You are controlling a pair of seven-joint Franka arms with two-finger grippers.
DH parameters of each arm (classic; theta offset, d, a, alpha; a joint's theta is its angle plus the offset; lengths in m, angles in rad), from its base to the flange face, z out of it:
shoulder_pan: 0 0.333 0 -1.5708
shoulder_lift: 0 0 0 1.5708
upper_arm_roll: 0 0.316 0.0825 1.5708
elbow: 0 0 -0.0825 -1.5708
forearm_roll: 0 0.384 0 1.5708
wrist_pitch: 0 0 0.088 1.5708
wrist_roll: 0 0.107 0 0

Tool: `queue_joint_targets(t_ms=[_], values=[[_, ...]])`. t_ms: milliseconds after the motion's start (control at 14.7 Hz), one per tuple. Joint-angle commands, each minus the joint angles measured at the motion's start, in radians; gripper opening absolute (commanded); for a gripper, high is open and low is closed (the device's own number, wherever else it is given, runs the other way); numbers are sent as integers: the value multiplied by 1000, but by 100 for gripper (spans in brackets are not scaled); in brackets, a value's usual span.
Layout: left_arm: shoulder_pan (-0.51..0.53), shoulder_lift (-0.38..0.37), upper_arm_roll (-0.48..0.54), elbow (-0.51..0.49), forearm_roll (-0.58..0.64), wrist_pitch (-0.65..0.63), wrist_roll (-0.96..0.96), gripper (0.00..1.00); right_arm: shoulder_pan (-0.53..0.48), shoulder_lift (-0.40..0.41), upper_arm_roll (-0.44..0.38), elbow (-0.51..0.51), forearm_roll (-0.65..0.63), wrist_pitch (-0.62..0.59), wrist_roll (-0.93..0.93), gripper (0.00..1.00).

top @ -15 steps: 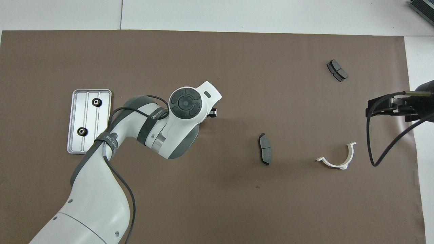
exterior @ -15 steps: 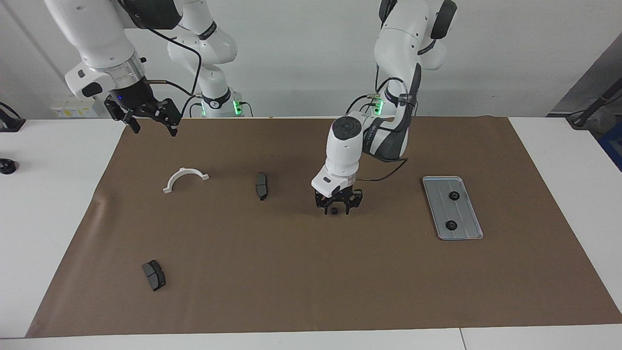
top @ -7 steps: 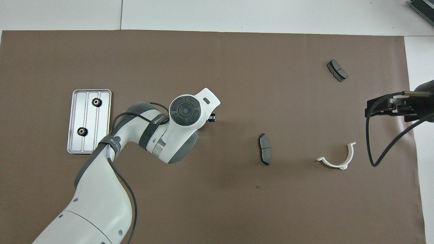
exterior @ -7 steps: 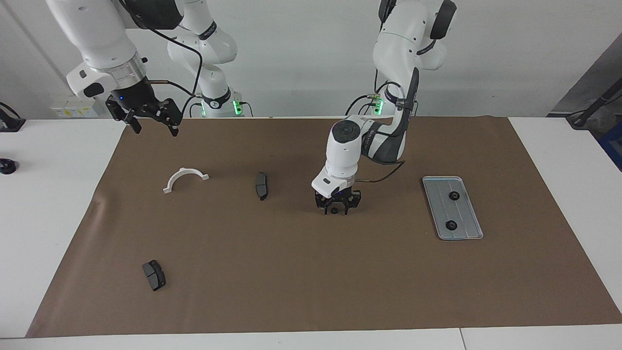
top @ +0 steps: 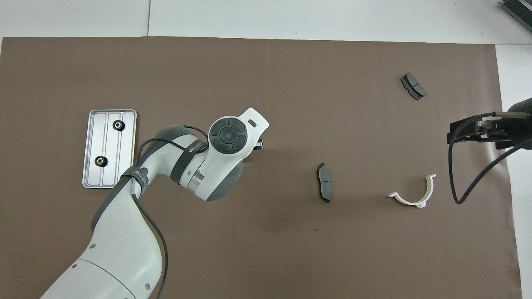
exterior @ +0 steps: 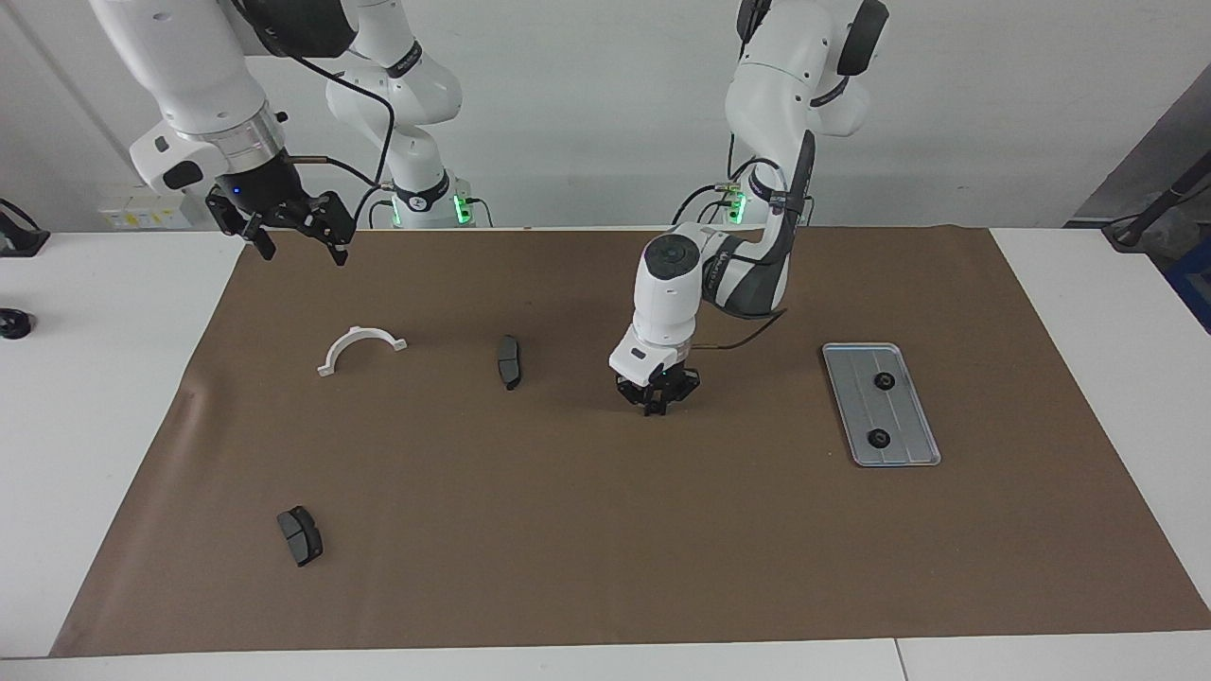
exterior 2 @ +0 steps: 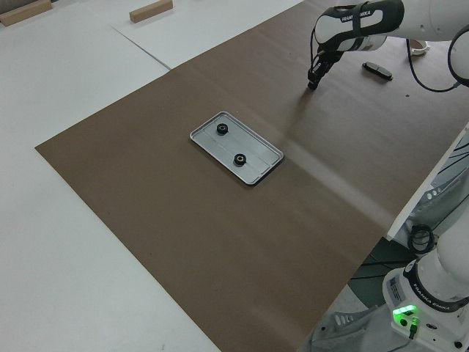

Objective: Pick bearing gear from pile to tray
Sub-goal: 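Grasp the third bearing at mid-table with the left gripper, then carry the bearing to the tray and release with the left gripper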

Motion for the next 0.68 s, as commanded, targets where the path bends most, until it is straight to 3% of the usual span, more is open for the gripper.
queue_joint_targets(t_ms=[0, 272, 612], values=[[-12, -61, 20, -26, 6, -72, -29, 0, -3, -15, 1, -11, 18, -13, -23, 100], [76, -167, 21, -93, 8, -106, 7, 0, -3, -15, 1, -11, 18, -13, -23, 100], [287, -307, 20, -253, 8, -97, 315, 0, -3, -15, 1, -11, 18, -13, -23, 100]])
